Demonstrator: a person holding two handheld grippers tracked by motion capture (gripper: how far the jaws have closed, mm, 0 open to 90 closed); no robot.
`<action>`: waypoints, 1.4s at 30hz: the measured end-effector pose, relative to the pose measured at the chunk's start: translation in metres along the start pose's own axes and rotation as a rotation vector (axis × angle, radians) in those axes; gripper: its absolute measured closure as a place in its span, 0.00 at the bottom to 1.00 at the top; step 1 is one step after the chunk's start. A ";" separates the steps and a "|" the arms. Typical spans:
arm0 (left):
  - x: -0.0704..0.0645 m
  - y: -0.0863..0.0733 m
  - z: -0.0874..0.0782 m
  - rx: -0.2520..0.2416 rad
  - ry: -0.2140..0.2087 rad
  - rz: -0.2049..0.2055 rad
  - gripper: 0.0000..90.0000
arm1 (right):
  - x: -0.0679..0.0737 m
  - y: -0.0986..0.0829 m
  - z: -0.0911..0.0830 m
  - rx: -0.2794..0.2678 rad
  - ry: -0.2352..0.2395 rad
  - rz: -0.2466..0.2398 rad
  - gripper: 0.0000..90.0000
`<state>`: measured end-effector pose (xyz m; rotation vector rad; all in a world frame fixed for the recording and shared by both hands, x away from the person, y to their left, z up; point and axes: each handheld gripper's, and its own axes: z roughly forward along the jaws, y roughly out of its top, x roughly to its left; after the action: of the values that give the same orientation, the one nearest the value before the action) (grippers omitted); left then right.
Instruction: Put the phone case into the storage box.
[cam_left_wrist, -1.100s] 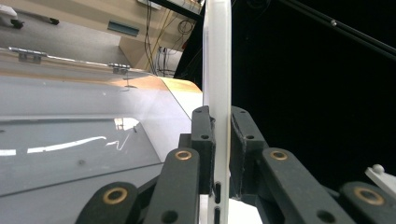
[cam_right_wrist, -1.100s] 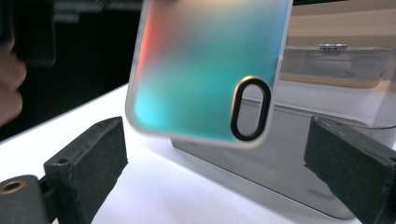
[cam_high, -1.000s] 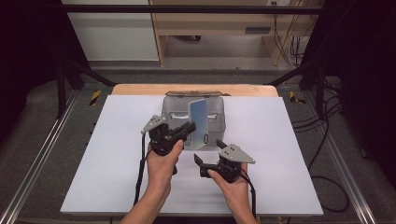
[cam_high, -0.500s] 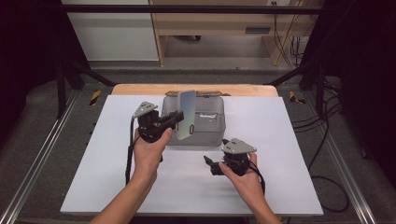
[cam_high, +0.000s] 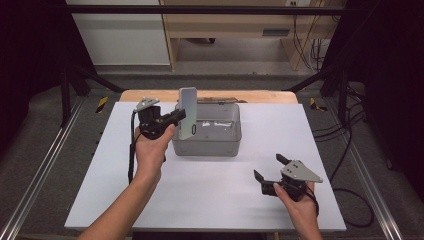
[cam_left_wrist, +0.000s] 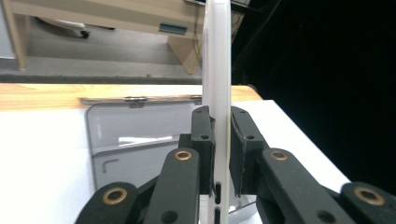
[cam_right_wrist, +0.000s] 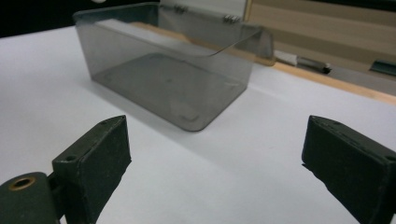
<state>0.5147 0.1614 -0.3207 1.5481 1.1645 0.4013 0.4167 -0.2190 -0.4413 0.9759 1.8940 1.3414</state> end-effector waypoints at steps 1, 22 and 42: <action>0.001 0.000 0.000 0.004 0.006 -0.008 0.90 | -0.002 0.001 -0.002 -0.010 -0.011 0.007 0.09; 0.004 0.004 0.011 0.083 0.092 -0.026 0.90 | -0.018 -0.021 -0.022 0.084 -0.144 -0.014 0.08; 0.019 -0.006 0.040 0.158 0.158 -0.032 0.90 | -0.015 -0.020 -0.020 0.080 -0.117 -0.034 0.08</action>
<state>0.5512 0.1545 -0.3456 1.6544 1.3695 0.4250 0.4041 -0.2462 -0.4531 1.0344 1.8797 1.1712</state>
